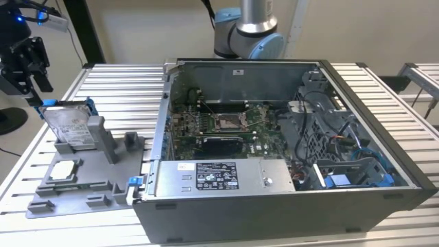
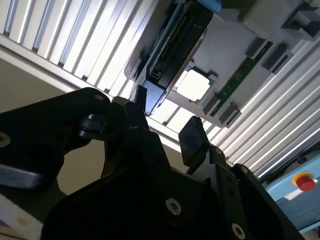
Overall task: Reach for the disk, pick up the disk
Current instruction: 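Pick up the disk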
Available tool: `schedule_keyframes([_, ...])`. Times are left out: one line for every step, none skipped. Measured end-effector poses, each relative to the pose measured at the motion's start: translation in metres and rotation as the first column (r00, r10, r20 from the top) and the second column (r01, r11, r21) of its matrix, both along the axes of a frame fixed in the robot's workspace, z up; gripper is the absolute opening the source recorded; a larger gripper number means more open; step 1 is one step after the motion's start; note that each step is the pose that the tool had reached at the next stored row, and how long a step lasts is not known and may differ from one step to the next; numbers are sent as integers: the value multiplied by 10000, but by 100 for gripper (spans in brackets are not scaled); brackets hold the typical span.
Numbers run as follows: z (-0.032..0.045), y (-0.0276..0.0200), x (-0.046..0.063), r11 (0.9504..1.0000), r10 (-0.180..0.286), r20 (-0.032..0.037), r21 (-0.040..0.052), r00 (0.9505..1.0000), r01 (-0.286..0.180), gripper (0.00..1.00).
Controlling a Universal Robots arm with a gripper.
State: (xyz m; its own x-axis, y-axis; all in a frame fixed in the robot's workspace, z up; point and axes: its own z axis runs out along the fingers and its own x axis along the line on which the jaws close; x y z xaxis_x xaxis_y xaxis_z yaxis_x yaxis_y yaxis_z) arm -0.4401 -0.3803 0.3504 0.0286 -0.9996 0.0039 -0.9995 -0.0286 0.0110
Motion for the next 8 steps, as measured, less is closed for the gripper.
schedule_keyframes([0, 0, 0, 10000, 1, 0, 0, 10000, -1, 0])
schedule_keyframes([0, 0, 0, 10000, 2, 0, 0, 10000, -2, 0])
schedule_keyframes([0, 0, 0, 10000, 4, 0, 0, 10000, -4, 0])
schedule_keyframes([0, 0, 0, 10000, 5, 1, 0, 10000, -5, 0])
schedule_keyframes([0, 0, 0, 10000, 6, 0, 0, 10000, -6, 0])
schedule_keyframes([0, 0, 0, 10000, 7, 0, 0, 10000, -7, 0])
schedule_keyframes([0, 0, 0, 10000, 8, 0, 0, 10000, -8, 0])
schedule_keyframes([0, 0, 0, 10000, 9, 0, 0, 10000, -9, 0])
